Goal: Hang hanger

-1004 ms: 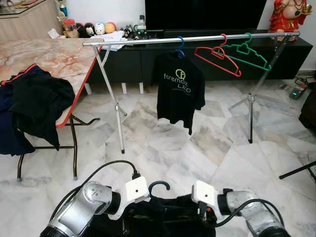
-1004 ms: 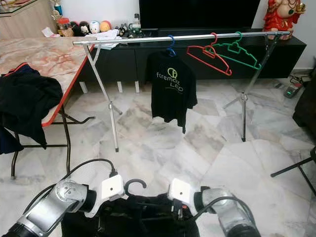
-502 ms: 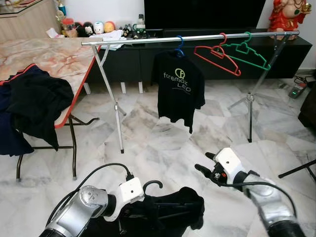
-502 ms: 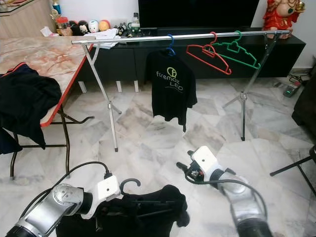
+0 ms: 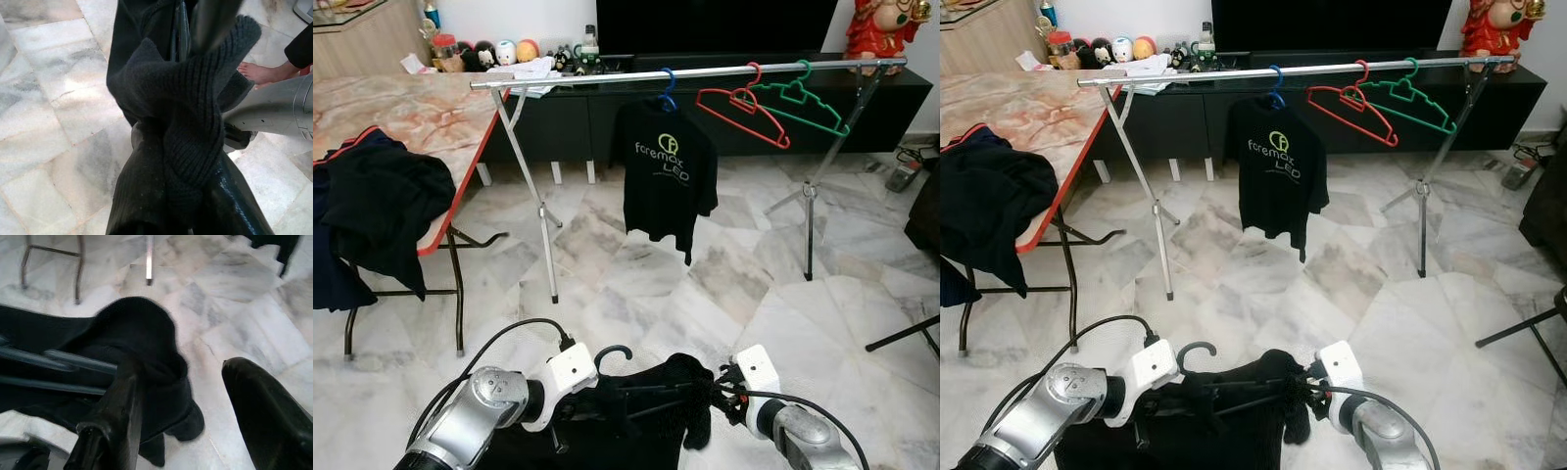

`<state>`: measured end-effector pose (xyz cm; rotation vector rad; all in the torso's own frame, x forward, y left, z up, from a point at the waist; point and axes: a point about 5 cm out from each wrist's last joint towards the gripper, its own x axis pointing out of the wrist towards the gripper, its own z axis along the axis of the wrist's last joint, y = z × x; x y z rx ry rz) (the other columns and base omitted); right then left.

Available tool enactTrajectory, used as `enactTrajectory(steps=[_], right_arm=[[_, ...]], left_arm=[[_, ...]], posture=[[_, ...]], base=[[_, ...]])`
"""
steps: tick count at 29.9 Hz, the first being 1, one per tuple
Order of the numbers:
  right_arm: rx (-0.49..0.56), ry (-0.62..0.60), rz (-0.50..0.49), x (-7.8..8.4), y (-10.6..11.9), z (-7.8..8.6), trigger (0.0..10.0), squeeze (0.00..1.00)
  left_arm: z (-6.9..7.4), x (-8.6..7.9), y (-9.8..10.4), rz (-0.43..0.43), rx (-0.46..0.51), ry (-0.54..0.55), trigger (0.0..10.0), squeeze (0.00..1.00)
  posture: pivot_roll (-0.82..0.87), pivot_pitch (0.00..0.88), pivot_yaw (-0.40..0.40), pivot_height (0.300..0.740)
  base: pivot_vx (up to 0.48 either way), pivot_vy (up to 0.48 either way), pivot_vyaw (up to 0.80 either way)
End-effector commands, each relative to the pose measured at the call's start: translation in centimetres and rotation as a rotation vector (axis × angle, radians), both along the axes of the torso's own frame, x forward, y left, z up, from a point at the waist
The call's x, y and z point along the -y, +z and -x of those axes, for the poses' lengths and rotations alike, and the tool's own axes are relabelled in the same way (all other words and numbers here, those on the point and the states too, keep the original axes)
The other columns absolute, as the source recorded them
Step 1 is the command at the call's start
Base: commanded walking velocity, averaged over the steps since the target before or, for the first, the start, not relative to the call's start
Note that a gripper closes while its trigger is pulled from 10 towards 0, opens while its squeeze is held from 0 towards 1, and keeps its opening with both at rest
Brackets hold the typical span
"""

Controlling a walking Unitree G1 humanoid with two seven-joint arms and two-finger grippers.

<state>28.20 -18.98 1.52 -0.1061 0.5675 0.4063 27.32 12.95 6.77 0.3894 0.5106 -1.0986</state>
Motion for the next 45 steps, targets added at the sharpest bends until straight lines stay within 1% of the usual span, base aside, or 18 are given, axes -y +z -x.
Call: enactTrajectory(steps=[1, 4, 7, 12, 15, 17, 19, 21, 23, 26, 32, 37, 38, 39, 40, 41, 45], right_arm=[[-0.021, -0.047, -0.027, 0.0, -0.3, 0.5, 10.0, 0.00], [-0.045, -0.026, -0.067, -0.6, -0.4, 1.0, 10.0, 0.00], [-0.074, -0.009, -0.057, -0.7, -0.9, 1.5, 10.0, 0.00], [-0.077, -0.078, -0.012, 0.1, -0.9, 1.1, 10.0, 0.00], [-0.102, -0.115, 0.013, 0.5, -1.0, 1.2, 10.0, 0.00], [-0.130, -0.106, 0.015, 0.5, -1.2, 1.5, 10.0, 0.00], [-0.167, -0.039, 0.000, -0.2, -1.6, 2.0, 10.0, 0.00], [-0.178, -0.002, 0.021, -0.4, -1.8, 2.2, 10.0, 0.00], [-0.173, -0.008, 0.031, -0.4, -1.9, 2.2, 10.0, 0.00], [-0.144, -0.050, 0.047, 0.1, -1.6, 1.5, 10.0, 0.00], [-0.121, -0.066, 0.064, 0.4, -1.3, 0.8, 10.0, 0.00], [-0.118, -0.069, 0.043, 0.1, -1.2, 0.5, 10.0, 0.00], [-0.120, -0.064, 0.032, -0.1, -1.2, 0.4, 3.5, 0.00], [-0.120, -0.059, 0.025, -0.3, -1.2, 0.4, 3.5, 0.00], [-0.129, -0.027, 0.019, -0.7, -1.3, 0.4, 0.0, 0.00], [-0.135, 0.010, 0.032, -1.1, -1.4, 0.5, 0.0, 0.00], [-0.142, 0.029, 0.013, -1.5, -1.6, 0.6, 0.0, 0.00]], left_arm=[[-0.3, -0.1, 0.4, 0.002, 0.029, 0.000, 0.0, 0.00], [-0.3, -0.1, 0.4, 0.001, 0.030, 0.003, 0.0, 0.00], [-0.3, 0.0, 0.3, -0.003, 0.026, -0.007, 0.0, 0.00], [-0.5, 0.0, 0.3, -0.006, 0.031, -0.003, 0.0, 0.00], [-0.5, 0.0, 0.3, -0.007, 0.032, -0.002, 0.0, 0.00], [-0.5, 0.1, 0.2, -0.008, 0.034, -0.002, 0.0, 0.00], [-0.6, 0.1, 0.2, -0.008, 0.033, -0.003, 0.0, 0.00], [-0.6, 0.1, 0.2, -0.009, 0.031, -0.006, 0.0, 0.00], [-0.6, 0.1, 0.2, -0.010, 0.032, -0.006, 0.0, 0.00], [-0.6, 0.2, 0.2, -0.009, 0.032, -0.004, 0.0, 0.00], [-0.6, 0.1, 0.2, -0.008, 0.035, -0.003, 0.0, 0.00], [-0.6, 0.2, 0.2, -0.007, 0.034, -0.003, 0.0, 0.00], [-0.6, 0.2, 0.2, -0.007, 0.034, -0.004, 0.0, 0.00], [-0.6, 0.2, 0.2, -0.006, 0.034, -0.004, 0.0, 0.00], [-0.6, 0.2, 0.3, -0.006, 0.035, -0.006, 0.0, 0.00], [-0.6, 0.3, 0.3, -0.006, 0.035, -0.007, 0.0, 0.00], [-0.6, 0.3, 0.4, -0.005, 0.036, -0.008, 0.0, 0.00]], posture=[[-0.03, 0.105, 0.034, 0.740], [-0.03, 0.102, 0.036, 0.740], [-0.03, 0.097, 0.036, 0.740], [-0.04, 0.093, 0.035, 0.740], [-0.04, 0.093, 0.035, 0.740], [-0.04, 0.093, 0.034, 0.740], [-0.04, 0.096, 0.034, 0.740], [-0.04, 0.098, 0.034, 0.740], [-0.04, 0.100, 0.034, 0.740], [-0.04, 0.101, 0.033, 0.740], [-0.03, 0.104, 0.032, 0.740], [-0.04, 0.107, 0.031, 0.740], [-0.04, 0.107, 0.031, 0.740], [-0.04, 0.107, 0.031, 0.740], [-0.03, 0.112, 0.029, 0.740], [-0.03, 0.113, 0.029, 0.740], [-0.03, 0.115, 0.029, 0.740]], base=[[0.000, 0.000, 0.00], [0.000, 0.000, 0.00], [0.000, 0.000, 0.00], [0.000, 0.000, 0.00], [0.000, 0.000, 0.00], [0.000, 0.000, 0.00], [0.000, 0.000, 0.00], [0.000, 0.000, 0.00], [0.000, 0.000, 0.00], [0.000, 0.000, 0.00], [0.000, 0.000, 0.00], [0.000, 0.000, 0.00], [0.000, 0.000, 0.00], [0.000, 0.000, 0.00], [0.000, 0.000, 0.00], [0.000, 0.000, 0.00], [0.000, 0.000, 0.00]])
